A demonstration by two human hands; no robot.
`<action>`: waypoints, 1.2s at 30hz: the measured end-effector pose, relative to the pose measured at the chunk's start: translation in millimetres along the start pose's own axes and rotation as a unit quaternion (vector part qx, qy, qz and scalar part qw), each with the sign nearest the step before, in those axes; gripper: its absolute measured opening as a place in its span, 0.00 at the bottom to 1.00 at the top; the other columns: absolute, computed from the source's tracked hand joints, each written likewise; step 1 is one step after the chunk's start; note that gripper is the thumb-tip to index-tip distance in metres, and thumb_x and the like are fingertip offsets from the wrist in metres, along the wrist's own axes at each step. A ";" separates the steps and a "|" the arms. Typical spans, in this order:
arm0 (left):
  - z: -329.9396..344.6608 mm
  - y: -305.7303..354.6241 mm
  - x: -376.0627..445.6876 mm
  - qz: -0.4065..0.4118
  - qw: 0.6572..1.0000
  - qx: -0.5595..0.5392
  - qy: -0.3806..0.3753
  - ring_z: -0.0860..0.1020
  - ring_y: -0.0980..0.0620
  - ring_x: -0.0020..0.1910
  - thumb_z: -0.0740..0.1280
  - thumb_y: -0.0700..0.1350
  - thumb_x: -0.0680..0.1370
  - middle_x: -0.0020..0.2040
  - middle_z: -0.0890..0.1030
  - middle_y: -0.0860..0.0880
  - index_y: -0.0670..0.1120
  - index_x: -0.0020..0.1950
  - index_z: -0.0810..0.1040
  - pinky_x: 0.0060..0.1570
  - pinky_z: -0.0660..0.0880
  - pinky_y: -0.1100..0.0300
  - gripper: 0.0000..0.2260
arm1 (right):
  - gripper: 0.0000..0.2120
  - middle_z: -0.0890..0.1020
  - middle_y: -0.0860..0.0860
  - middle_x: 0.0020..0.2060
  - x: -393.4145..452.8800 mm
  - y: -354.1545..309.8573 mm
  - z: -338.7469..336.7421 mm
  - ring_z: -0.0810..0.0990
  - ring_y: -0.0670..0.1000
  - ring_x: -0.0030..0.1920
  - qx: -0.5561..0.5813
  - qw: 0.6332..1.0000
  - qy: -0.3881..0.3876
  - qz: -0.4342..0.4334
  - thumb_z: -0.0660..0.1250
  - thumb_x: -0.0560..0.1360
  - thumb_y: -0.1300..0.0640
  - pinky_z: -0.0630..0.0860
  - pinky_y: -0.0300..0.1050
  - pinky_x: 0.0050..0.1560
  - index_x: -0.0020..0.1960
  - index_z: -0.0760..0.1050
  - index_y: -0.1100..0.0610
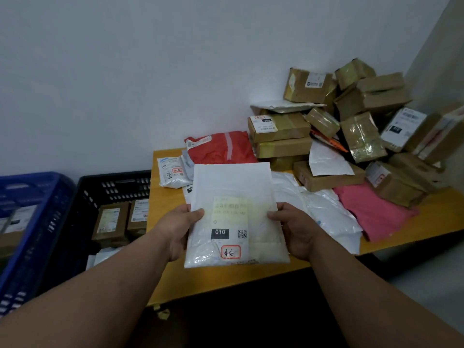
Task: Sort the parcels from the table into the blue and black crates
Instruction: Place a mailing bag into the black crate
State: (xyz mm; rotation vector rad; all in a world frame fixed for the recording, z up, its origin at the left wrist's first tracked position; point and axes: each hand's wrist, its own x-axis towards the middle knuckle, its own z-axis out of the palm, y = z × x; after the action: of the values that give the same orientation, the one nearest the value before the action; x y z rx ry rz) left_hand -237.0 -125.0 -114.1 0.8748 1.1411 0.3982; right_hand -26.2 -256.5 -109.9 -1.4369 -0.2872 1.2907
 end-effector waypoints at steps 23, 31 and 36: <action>-316.3 -0.7 -47.4 0.051 0.962 -0.195 0.183 0.82 0.46 0.50 0.63 0.31 0.77 0.54 0.83 0.45 0.44 0.59 0.77 0.35 0.78 0.55 0.13 | 0.10 0.83 0.56 0.48 20.0 119.4 361.7 0.81 0.54 0.42 -0.013 0.990 -0.103 0.095 0.65 0.78 0.64 0.77 0.47 0.39 0.60 0.75 0.59; -396.7 3.7 -9.5 0.049 0.933 -0.196 0.297 0.79 0.42 0.50 0.70 0.33 0.74 0.60 0.76 0.46 0.55 0.74 0.63 0.39 0.80 0.50 0.33 | 0.23 0.77 0.58 0.60 88.8 125.6 380.4 0.78 0.63 0.58 -0.103 0.991 -0.046 0.070 0.58 0.77 0.74 0.76 0.68 0.57 0.65 0.65 0.54; -421.1 1.9 38.3 -0.015 0.965 -0.014 0.260 0.77 0.40 0.58 0.68 0.41 0.79 0.64 0.76 0.42 0.46 0.72 0.70 0.59 0.76 0.43 0.21 | 0.25 0.76 0.62 0.60 159.5 142.9 387.9 0.78 0.60 0.53 -0.190 0.977 -0.028 0.096 0.58 0.75 0.74 0.78 0.62 0.55 0.68 0.64 0.55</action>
State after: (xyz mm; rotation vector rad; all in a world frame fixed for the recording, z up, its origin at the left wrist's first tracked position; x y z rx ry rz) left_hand -603.4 69.1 -197.1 0.7455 1.6243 0.6415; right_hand -345.5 29.1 -223.2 -1.7861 -0.4616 1.4910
